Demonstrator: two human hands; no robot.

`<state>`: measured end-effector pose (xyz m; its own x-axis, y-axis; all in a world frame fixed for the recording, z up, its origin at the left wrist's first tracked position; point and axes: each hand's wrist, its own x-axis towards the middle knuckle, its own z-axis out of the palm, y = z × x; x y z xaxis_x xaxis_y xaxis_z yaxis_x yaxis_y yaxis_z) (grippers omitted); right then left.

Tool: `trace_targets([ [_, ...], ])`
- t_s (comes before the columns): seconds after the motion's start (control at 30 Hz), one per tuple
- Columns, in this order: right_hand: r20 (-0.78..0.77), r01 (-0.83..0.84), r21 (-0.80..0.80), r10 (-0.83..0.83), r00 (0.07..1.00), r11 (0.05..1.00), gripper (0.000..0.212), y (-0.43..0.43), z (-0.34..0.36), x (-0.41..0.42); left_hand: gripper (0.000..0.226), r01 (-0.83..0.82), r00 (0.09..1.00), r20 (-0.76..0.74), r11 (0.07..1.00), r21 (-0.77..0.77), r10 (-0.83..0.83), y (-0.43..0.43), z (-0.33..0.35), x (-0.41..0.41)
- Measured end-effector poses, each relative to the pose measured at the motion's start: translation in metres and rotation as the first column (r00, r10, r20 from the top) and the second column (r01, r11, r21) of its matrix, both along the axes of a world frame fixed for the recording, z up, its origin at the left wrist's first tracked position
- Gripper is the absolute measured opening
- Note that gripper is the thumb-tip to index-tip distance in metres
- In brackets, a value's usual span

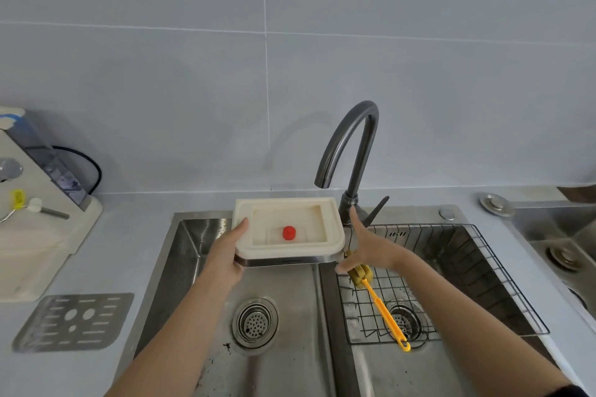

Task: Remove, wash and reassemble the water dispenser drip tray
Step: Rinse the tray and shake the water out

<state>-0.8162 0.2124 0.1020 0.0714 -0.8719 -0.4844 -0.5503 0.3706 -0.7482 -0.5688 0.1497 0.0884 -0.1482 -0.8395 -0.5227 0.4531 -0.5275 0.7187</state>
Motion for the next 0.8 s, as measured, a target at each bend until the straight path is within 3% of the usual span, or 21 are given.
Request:
trace_targets([
  [0.13, 0.221, -0.028, -0.212, 0.076, 0.972, 0.977, 0.115, 0.011, 0.009, 0.029, 0.024, 0.025, 1.000, -0.014, 0.999, -0.025, -0.025, 0.005, 0.001, 0.013],
  [0.27, 0.292, 0.046, -0.339, 0.058, 0.955, 0.940, 0.095, 0.016, 0.004, 0.046, 0.044, 0.015, 1.000, 0.018, 0.997, -0.076, -0.013, 0.009, -0.003, 0.028],
  [0.37, 0.293, 0.095, -0.357, 0.015, 0.956, 0.929, 0.083, 0.018, -0.004, 0.056, 0.045, 0.060, 0.996, 0.079, 0.991, -0.119, -0.051, 0.013, -0.006, 0.039],
  [0.53, 0.236, 0.111, -0.334, -0.031, 0.971, 0.936, 0.082, 0.022, -0.012, 0.069, 0.042, 0.229, 0.965, 0.178, 0.949, -0.218, -0.192, 0.023, -0.010, 0.058],
  [0.63, 0.220, 0.118, -0.341, -0.043, 0.975, 0.933, 0.079, 0.022, -0.014, 0.075, 0.064, 0.344, 0.932, 0.223, 0.895, -0.283, -0.287, 0.028, -0.011, 0.071],
  [0.8, 0.250, 0.153, -0.314, -0.074, 0.966, 0.937, 0.077, 0.023, -0.015, 0.082, 0.099, 0.544, 0.818, 0.420, 0.768, -0.338, -0.394, 0.028, -0.011, 0.092],
])
